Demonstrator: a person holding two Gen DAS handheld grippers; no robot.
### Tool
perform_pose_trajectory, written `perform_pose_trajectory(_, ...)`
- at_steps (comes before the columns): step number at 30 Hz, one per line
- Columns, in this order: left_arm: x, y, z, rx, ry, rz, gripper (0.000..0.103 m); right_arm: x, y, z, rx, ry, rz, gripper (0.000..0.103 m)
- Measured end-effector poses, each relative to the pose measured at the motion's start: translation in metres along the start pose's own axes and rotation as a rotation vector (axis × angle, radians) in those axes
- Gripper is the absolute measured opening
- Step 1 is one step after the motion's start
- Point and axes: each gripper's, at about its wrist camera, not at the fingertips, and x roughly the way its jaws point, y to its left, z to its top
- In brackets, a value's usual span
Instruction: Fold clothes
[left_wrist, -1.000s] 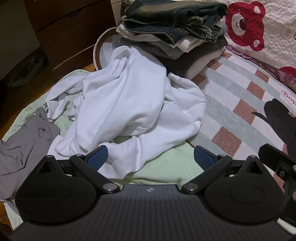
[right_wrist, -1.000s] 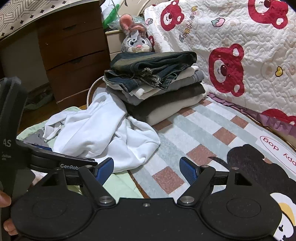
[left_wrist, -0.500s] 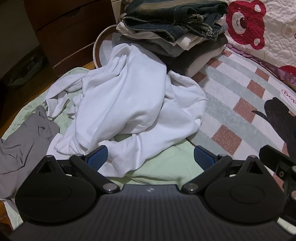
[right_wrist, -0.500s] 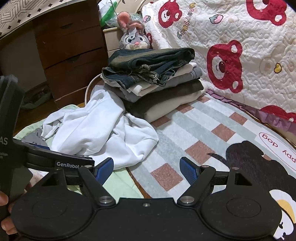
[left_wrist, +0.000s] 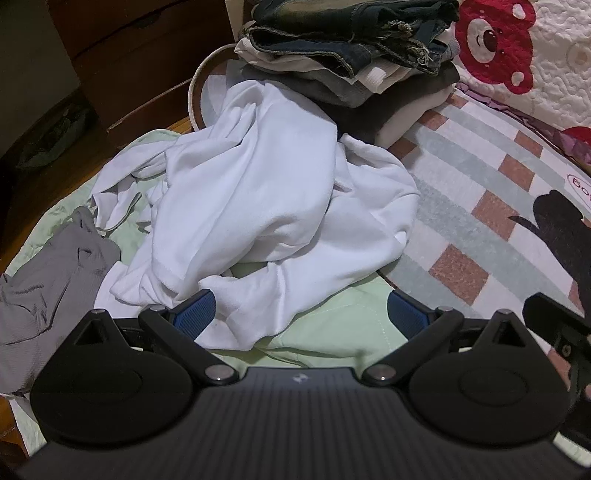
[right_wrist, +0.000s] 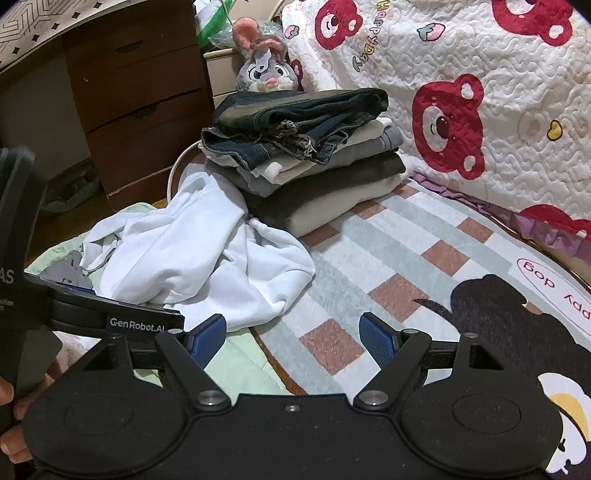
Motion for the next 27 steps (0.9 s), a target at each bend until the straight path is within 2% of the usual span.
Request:
perform_pose_trajectory(5, 0.009, 0.003, 0.001, -0.015, 0.010, 0.015, 0.103, 0.016, -0.012, 0.002, 0.069, 0.022, 0.035, 0.089)
perform_pose_trajectory(7, 0.014, 0.008, 0.013, -0.035, -0.011, 0.019, 0.103, 0.025, -0.019, 0.005, 0.109, 0.035, 0.060, 0.090)
perform_pose_trajectory(13, 0.031, 0.033, 0.090, -0.101, -0.096, 0.024, 0.103, 0.052, -0.042, 0.012, 0.227, 0.074, 0.133, 0.090)
perform_pose_trajectory(16, 0.051, 0.054, 0.115, -0.153, -0.127, 0.051, 0.103, 0.067, -0.053, 0.017, 0.289, 0.096, 0.174, 0.090)
perform_pose_trajectory(17, 0.065, 0.062, 0.118, -0.173, -0.097, 0.090, 0.103, 0.076, -0.057, 0.022, 0.327, 0.117, 0.208, 0.090)
perform_pose_trajectory(19, 0.092, 0.078, 0.123, -0.220, -0.038, 0.156, 0.096, 0.098, -0.064, 0.027, 0.414, 0.162, 0.264, 0.090)
perform_pose_trajectory(22, 0.118, 0.118, 0.103, -0.369, 0.025, 0.074, 0.079, 0.133, -0.072, 0.026, 0.551, 0.236, 0.323, 0.090)
perform_pose_trajectory(24, 0.128, 0.146, 0.087, -0.463, 0.046, 0.039, 0.072, 0.152, -0.074, 0.017, 0.632, 0.289, 0.350, 0.090)
perform_pose_trajectory(26, 0.128, 0.167, 0.075, -0.535, 0.030, 0.014, 0.071, 0.167, -0.074, 0.006, 0.704, 0.324, 0.377, 0.090)
perform_pose_trajectory(27, 0.128, 0.177, 0.071, -0.573, 0.019, -0.021, 0.071, 0.174, -0.073, 0.000, 0.736, 0.335, 0.389, 0.090)
